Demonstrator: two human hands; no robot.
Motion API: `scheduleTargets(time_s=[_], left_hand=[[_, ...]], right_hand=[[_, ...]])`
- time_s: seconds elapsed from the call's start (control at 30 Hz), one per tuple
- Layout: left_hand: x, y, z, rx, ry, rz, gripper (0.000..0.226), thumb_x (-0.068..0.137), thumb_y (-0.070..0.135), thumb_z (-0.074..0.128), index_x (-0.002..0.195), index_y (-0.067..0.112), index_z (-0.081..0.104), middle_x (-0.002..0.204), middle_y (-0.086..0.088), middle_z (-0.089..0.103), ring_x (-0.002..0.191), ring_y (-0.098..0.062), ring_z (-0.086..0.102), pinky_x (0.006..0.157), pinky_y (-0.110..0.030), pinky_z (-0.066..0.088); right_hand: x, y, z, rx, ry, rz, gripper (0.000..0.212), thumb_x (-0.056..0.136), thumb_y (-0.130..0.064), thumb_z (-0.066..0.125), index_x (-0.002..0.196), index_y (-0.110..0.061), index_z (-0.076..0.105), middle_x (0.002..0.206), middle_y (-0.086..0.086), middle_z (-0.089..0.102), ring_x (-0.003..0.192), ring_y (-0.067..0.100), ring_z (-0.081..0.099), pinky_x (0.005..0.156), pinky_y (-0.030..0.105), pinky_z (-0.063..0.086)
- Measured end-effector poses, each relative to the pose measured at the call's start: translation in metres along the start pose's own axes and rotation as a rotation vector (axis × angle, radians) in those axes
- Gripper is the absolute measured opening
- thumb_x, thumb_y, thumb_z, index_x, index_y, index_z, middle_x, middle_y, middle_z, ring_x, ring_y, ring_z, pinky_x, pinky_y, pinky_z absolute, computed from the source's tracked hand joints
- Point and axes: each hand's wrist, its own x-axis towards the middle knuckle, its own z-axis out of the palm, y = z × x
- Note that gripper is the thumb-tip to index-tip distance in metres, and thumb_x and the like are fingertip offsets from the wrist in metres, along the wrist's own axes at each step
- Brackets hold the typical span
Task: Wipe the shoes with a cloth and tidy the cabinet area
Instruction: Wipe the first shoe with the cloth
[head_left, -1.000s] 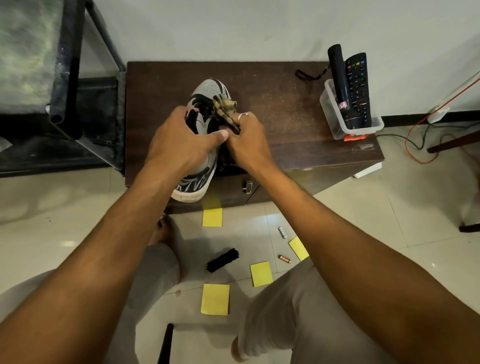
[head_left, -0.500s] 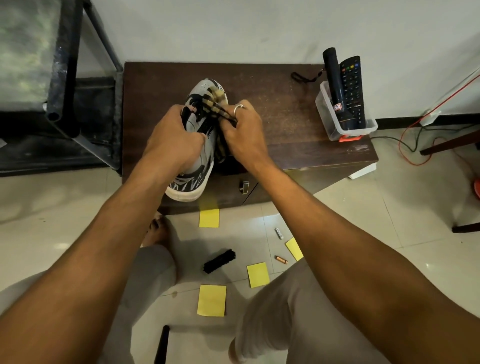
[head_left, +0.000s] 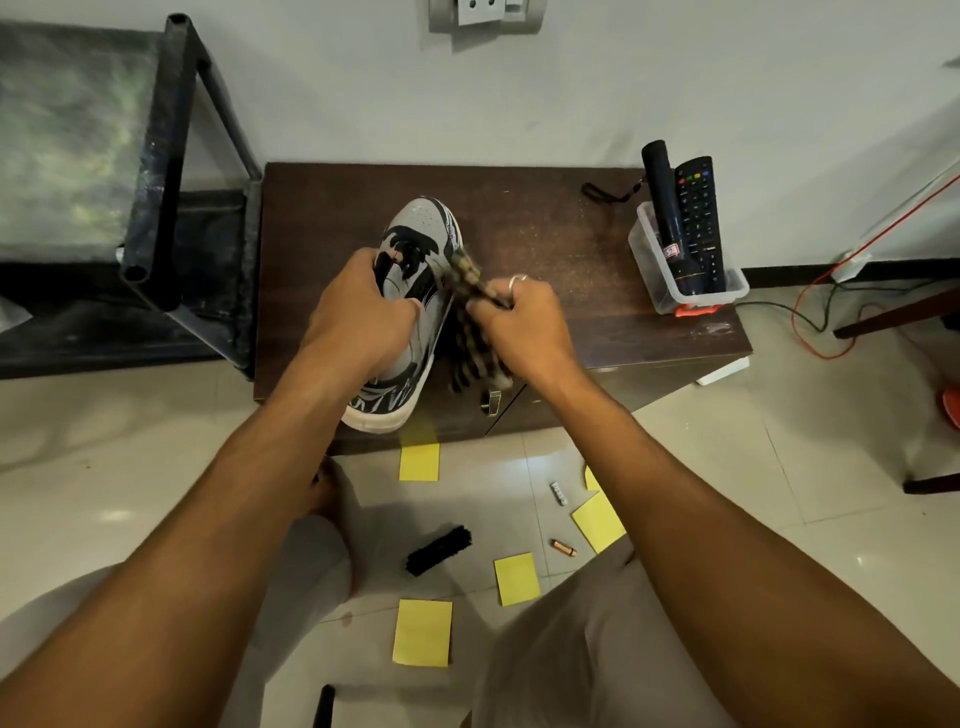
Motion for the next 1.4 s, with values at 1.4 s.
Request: scheduleTargets(time_s=[1.4], left_hand=[[0.004,-0.005,0.008,-0.028,0.123,0.044,0.033,0.103,0.051,0.045,0.129,0.033,0.057,0.121,0.003,0.064,0.111,-0.024,0.060,0.090,-0.040,0.047]], right_hand=[[-0.045,-0.020,0.040,0.245,0.015,0.048,0.015,0.092,-0.009,0.062,0.092,-0.008,0.077,0.089,0.002,0.067,0.086,0.019,0.065,0.081,0.045,0.057]])
